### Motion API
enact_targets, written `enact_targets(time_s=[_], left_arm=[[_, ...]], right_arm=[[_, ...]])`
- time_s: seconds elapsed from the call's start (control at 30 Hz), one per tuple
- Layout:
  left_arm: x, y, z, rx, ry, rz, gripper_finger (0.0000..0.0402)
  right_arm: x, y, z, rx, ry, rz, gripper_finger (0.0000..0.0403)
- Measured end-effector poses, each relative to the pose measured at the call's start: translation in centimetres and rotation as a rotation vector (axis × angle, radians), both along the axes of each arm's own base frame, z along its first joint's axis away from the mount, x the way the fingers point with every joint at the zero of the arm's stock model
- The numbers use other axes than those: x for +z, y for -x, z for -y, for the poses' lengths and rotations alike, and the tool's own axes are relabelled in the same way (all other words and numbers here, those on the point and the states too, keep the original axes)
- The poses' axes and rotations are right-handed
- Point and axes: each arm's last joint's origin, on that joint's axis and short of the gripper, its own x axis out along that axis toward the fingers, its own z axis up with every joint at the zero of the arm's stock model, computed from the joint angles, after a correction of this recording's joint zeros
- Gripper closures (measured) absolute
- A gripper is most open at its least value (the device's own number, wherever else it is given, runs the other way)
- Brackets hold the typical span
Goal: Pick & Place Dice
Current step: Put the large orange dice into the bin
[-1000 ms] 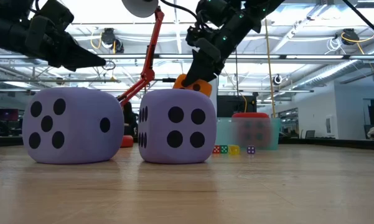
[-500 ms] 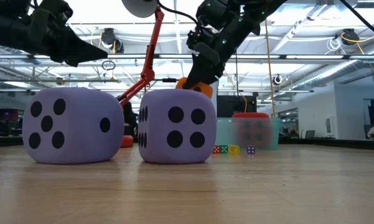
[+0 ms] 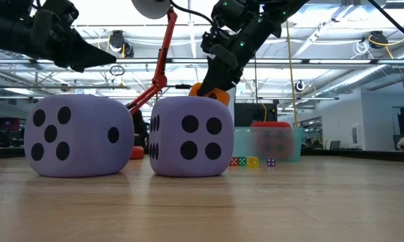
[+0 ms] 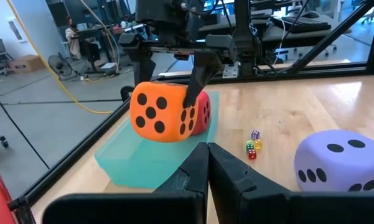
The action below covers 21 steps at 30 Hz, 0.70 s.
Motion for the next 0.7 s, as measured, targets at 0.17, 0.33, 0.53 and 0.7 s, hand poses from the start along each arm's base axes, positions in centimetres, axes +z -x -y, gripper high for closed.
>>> enact_targets(time_s=[0.17,0.33,0.53,0.7], left_arm=[[0.0,0.0,0.0,-0.003,-0.011,-0.002,0.0385],[0.0,0.0,0.0,-0.002,0.005,0.002,0.0385],[0.0,0.0,0.0,-0.001,0.015,0.005,0.0385],[-0.1,0.0,0.0,0.005,0.074,0.010,0.0385]], right_arm=[[-0.1,0.1,0.0,0.078,0.070,-0.041,0.0008],[-1.0,0.5,0.0,0.126,0.139,-0.107,0.0008],[-1.6,0.6,0.0,0.125,0.142,-0.096,0.0008],[-1.4,0.7,-0.1,0.068,0.085,-0.072,0.0007]])
